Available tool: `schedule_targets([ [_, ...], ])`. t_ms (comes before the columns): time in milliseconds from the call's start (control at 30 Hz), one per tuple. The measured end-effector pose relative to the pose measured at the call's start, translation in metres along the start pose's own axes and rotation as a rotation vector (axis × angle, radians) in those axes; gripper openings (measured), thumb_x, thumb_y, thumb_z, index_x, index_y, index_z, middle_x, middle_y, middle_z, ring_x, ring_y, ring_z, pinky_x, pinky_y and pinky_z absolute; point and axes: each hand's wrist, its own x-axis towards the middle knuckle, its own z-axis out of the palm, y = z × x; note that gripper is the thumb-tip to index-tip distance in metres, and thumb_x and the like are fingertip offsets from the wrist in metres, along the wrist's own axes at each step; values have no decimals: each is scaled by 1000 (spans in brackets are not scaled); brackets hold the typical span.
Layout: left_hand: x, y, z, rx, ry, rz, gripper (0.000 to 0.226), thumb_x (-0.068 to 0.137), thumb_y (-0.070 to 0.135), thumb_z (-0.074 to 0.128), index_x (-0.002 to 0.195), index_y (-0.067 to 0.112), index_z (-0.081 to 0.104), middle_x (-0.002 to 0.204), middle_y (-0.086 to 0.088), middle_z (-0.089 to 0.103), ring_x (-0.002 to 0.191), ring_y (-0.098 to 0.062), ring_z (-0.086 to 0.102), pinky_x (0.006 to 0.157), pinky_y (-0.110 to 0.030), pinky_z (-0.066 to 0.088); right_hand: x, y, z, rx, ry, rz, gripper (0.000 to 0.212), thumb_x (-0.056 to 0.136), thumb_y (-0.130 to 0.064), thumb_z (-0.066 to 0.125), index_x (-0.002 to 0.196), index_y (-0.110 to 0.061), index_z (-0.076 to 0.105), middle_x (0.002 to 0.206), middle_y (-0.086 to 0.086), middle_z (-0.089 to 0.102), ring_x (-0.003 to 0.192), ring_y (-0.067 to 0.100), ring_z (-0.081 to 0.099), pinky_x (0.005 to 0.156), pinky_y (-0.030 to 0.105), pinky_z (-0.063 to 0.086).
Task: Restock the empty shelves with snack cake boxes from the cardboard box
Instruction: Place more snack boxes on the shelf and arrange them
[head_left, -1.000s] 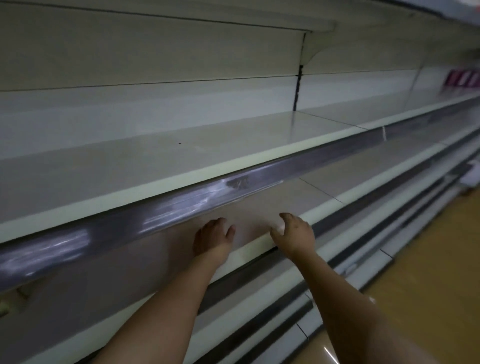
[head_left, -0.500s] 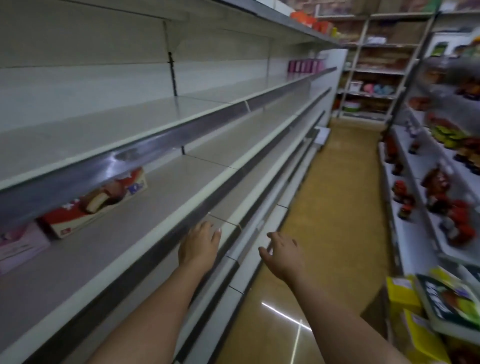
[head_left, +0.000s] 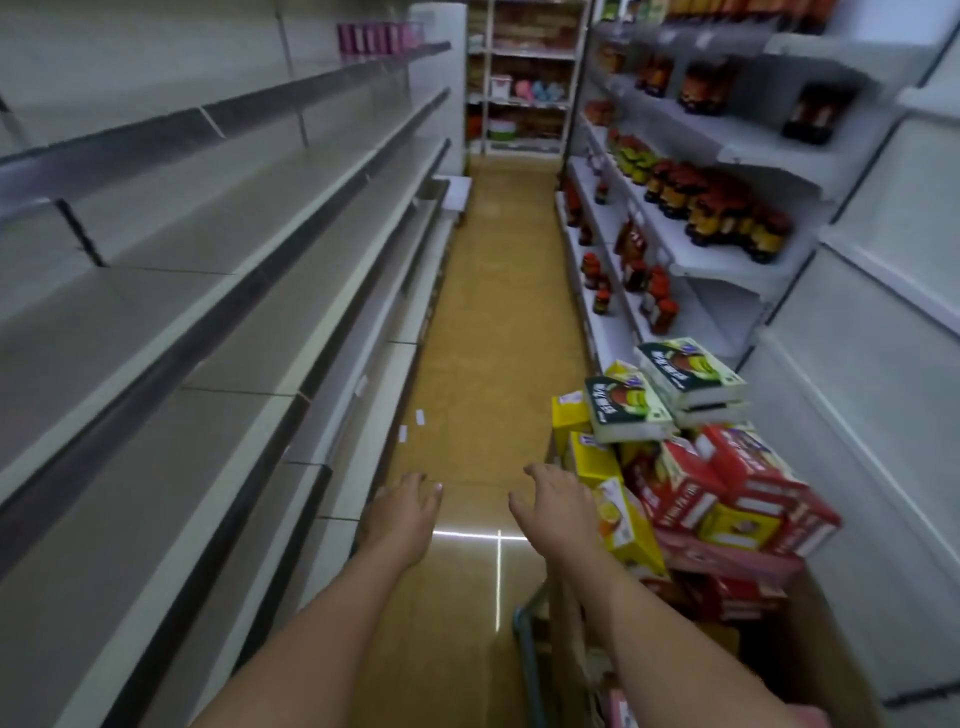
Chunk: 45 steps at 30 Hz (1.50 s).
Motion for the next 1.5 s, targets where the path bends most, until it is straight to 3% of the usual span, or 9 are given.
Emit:
schedule_targets([
  [133,1,38,38,-25,-188,98,51,99,47,34,141,19,40,142,-3,45,125,-23,47,101,-38,42,-13,51,-9,-7,68,166,42,92,-44,44,126,-19,51,125,3,55,121,23,47,97,35,36],
  [300,9,81,77,-25,-360,197,56,99,46,38,147,19,28,150,-7,35,134,-26,39,105,-36,37,-16,97,-13,80,38,398,56,94,-52,41,138,-16,40,137,6,46,124,27,45,97,39,41],
  [567,28,110,118,-104,-541,183,67,99,45,38,153,22,5,153,-13,26,137,-30,35,105,-37,35,-2,108,4,205,-6,609,66,89,-60,46,135,-14,36,136,9,40,120,31,49,81,36,42],
  [700,46,119,133,-253,-518,80,71,98,44,42,154,23,3,152,-14,29,137,-32,36,105,-39,35,3,104,8,235,55,653,59,88,-56,51,129,-16,39,133,8,42,115,30,51,74,33,37],
  [867,68,138,140,-370,-435,69,66,93,46,50,147,21,23,144,-9,45,126,-31,48,100,-48,43,0,107,9,238,56,645,57,89,-55,50,131,-18,38,133,6,41,115,28,52,79,35,42],
  [1000,69,155,141,-245,-411,120,76,94,41,52,153,23,7,158,-9,13,139,-31,31,105,-47,38,-1,108,8,241,35,635,60,89,-56,49,133,-18,36,133,5,40,115,27,52,84,37,46],
  [1067,70,161,148,-215,-407,110,79,94,42,52,152,23,3,159,-10,7,142,-32,26,106,-49,37,0,109,7,234,32,630,60,89,-57,48,133,-18,35,133,5,39,116,27,51,85,37,45],
  [1300,76,181,163,-325,-362,-183,107,70,49,76,149,21,10,152,-8,33,131,-33,44,99,-51,44,-3,116,5,238,-12,584,64,88,-63,44,136,-22,32,136,4,36,119,27,50,83,36,43],
  [1500,62,191,168,-259,-253,-301,89,75,46,72,141,9,24,133,-13,51,120,-36,53,90,-44,46,-10,132,4,292,-97,509,60,89,-62,44,137,-27,35,138,0,36,122,24,48,90,38,45],
])
